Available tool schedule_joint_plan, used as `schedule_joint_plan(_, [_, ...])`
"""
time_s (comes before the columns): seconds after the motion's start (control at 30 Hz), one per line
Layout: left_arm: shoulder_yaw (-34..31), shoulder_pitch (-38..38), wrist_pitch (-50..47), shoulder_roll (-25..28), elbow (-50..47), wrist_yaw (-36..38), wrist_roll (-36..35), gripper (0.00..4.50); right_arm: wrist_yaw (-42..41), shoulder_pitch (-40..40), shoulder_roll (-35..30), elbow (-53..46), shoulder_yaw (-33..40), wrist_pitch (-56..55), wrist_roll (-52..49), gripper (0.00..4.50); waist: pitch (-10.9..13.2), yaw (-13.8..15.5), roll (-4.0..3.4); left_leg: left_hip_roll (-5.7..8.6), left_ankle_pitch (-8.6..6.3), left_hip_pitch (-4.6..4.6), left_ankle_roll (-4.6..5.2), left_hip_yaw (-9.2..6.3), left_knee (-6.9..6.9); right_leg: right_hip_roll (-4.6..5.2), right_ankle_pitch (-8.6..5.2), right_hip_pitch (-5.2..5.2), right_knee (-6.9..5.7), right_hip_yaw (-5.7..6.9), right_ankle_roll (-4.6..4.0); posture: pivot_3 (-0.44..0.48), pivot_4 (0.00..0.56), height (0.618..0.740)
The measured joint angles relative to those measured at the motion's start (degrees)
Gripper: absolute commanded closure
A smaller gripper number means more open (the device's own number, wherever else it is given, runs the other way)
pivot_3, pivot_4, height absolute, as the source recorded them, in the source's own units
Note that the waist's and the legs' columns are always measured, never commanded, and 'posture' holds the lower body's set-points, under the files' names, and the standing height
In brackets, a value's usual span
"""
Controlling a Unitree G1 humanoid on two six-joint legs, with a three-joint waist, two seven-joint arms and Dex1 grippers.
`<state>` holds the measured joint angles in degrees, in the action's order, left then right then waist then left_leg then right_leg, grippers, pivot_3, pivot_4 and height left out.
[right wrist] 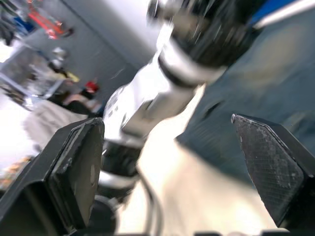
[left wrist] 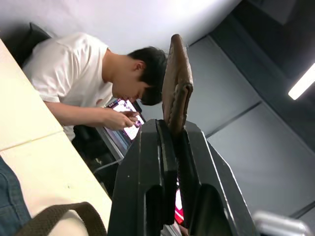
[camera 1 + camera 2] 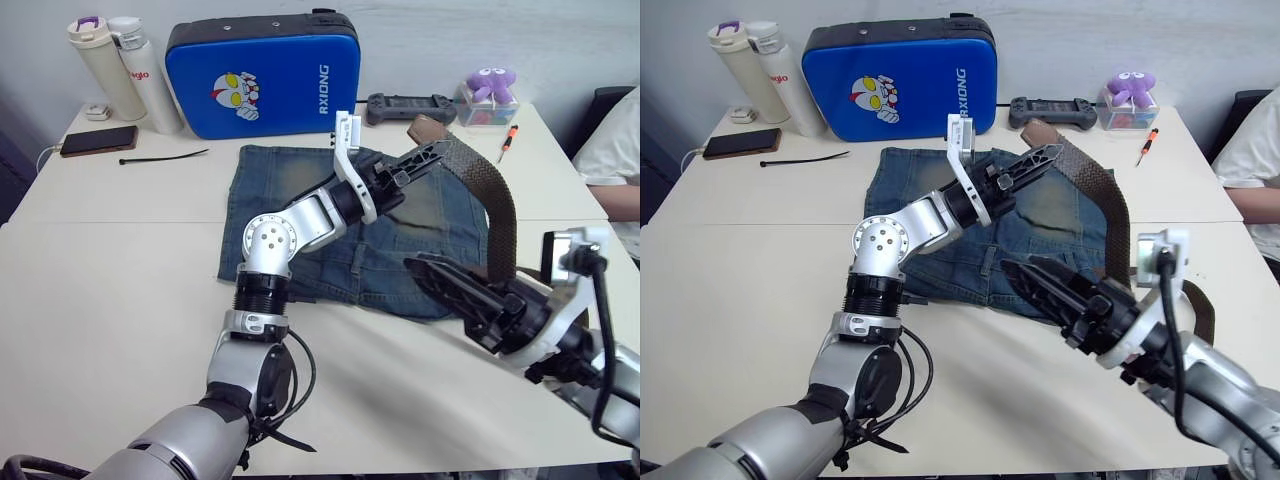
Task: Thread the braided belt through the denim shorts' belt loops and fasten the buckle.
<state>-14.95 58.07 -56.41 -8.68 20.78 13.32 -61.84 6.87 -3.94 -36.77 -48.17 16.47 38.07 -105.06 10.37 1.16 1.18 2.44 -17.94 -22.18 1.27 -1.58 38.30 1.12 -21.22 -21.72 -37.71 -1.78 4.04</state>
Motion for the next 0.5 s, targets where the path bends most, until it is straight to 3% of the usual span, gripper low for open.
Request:
schedule_joint_plan(0.27, [-3.44,0.02,-9.71,1.03,-5.2,-5.87,-9.45,4.5,-1.24,1.12,15.79,7.45,-9.24,-8.48,19.84,0.02,0.02,0.13,0.04,0.05,0.05,-0.1,-0.09,0.02,-0.05,0.06,0.0,-0.34,-0.08,-0.09,0.0,0.0,0.15,0.74])
schedule_joint_plan(0.5, [-3.32,-4.54,-10.49,1.13,-8.44,-9.6,-10.59,4.5,-5.28,3.16,22.92,7.89,-10.51,-13.62,23.91,0.02,0.02,0.07,0.04,0.06,0.12,-0.13,-0.22,0.03,-0.07,0.06,0.0,-0.54,-0.23,-0.11,-0.01,0.0,0.15,0.74])
